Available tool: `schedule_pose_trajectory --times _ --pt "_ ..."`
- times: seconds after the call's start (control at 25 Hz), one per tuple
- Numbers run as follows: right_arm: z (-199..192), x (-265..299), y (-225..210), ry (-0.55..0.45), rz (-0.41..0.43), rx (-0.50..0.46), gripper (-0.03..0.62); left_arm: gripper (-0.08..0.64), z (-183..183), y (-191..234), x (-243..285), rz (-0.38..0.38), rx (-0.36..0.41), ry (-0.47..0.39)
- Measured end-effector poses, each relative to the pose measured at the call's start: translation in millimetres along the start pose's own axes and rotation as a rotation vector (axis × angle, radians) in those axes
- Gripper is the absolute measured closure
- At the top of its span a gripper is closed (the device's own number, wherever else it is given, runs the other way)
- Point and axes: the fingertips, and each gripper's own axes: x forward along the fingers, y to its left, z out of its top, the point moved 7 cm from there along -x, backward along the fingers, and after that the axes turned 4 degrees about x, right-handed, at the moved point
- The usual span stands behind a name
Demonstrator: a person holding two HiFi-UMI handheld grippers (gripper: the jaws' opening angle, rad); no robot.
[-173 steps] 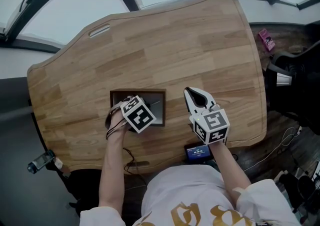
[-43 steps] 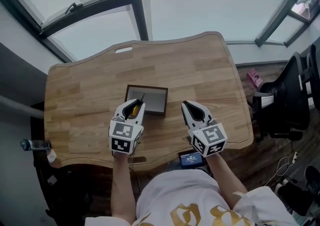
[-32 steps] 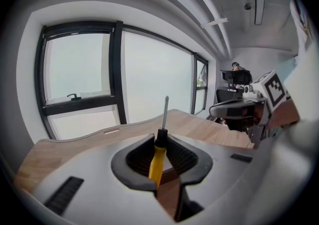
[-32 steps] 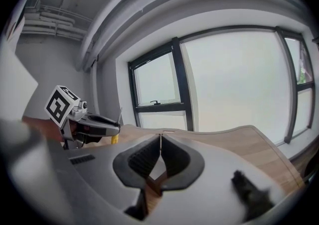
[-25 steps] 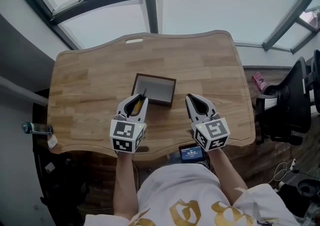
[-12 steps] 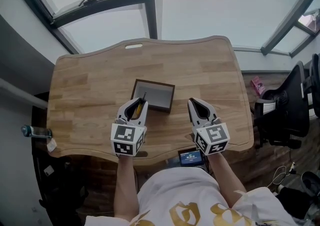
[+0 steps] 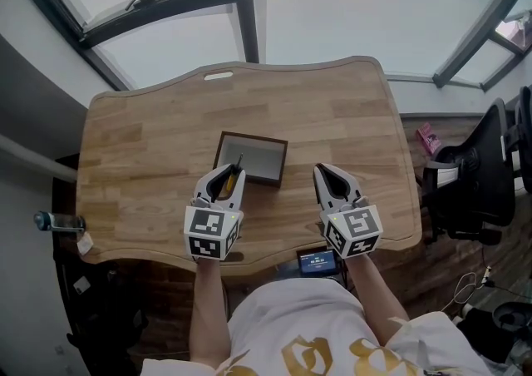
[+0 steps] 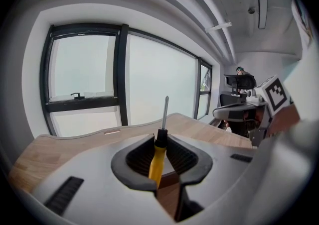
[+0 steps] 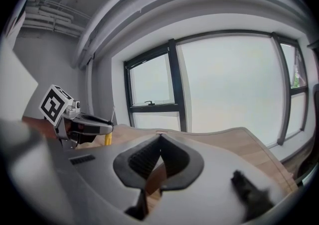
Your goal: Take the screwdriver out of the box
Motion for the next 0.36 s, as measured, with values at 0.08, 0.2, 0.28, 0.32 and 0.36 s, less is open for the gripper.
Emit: schedule_pose_trajectory --times 0.08,0.2,0.28,0.32,0.36 --pt "-0.4 -1.6 -2.1 -0.002 -0.006 0.004 0.561 0.482 -0.2 -1.3 0.5 -0.003 0.003 0.002" --pt "-1.1 -3.1 -4.4 -0.006 -0.01 0.006 0.561 0.482 -0.6 -2.7 1.6 -0.005 0.006 0.001" --pt "-1.7 -3.1 -6.3 -0.008 -0.012 0.008 0.561 0.482 -0.4 -3.3 3.3 -0.007 0.009 0.001" --pt "-2.0 -2.6 -7.2 -0.008 -0.014 0.008 0.561 0.481 -0.1 -3.2 4.4 -0.007 0.012 0.002" --pt "-2.3 -2.1 -8.2 -0.009 -0.015 0.009 0.561 0.482 0.2 -3.0 5.6 -0.008 0.014 0.002"
